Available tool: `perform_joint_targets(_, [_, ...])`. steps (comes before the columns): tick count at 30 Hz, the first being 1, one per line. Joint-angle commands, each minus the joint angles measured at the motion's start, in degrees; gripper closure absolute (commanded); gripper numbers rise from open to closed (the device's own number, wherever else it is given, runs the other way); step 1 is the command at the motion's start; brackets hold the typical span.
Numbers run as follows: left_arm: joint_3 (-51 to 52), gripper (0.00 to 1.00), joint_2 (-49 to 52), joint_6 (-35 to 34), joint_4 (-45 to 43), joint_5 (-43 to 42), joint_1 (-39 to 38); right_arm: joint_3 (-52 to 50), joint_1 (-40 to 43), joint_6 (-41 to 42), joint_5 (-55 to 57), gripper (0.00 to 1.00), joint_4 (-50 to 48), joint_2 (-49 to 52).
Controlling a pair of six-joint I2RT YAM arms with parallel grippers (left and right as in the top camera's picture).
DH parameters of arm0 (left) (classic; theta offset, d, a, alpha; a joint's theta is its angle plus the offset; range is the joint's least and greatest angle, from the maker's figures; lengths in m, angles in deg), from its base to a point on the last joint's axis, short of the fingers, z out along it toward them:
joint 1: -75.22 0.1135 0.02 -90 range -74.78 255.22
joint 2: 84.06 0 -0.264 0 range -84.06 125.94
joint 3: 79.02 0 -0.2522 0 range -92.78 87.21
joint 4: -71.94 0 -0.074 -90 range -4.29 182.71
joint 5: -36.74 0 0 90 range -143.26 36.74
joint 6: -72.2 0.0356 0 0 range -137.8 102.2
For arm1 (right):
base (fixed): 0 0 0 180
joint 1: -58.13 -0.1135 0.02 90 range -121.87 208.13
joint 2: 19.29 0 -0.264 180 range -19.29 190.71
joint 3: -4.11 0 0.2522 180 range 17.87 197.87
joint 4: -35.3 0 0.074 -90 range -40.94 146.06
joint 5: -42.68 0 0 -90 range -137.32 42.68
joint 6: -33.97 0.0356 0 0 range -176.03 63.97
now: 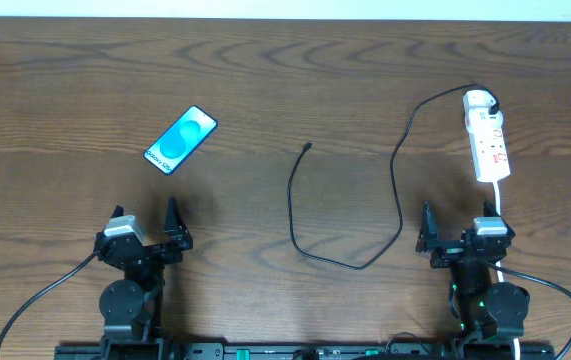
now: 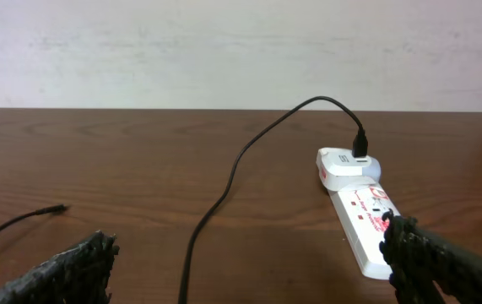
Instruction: Plug charger to phone and switch on socket
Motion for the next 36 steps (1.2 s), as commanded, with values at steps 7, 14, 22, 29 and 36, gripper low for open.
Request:
perform_joint_targets(7, [0.9, 0.06, -0.3, 0.5, 2.6, 0.7, 0.0, -0.2, -0.4, -0.6, 0.6, 0.01, 0.0, -0.3])
perform_joint_targets(14, [0.9, 0.06, -0.3, 0.5, 2.6, 0.7, 0.0, -0.2, -0.4, -0.6, 0.6, 0.01, 0.0, -0.3])
perform_joint_targets(22, [0.9, 0.06, -0.3, 0.5, 2.6, 0.7, 0.0, -0.2, -0.4, -0.6, 0.6, 0.01, 0.0, -0.3])
perform_joint_targets(29, [0.9, 0.06, -0.3, 0.5, 2.5, 2.2, 0.0, -0.2, -0.4, -0.6, 0.6, 0.01, 0.0, -0.3])
perform_joint_targets(36, [0.9, 0.06, -0.3, 0.5, 2.5, 2.2, 0.0, -0.2, -0.4, -0.6, 0.6, 0.01, 0.0, -0.3])
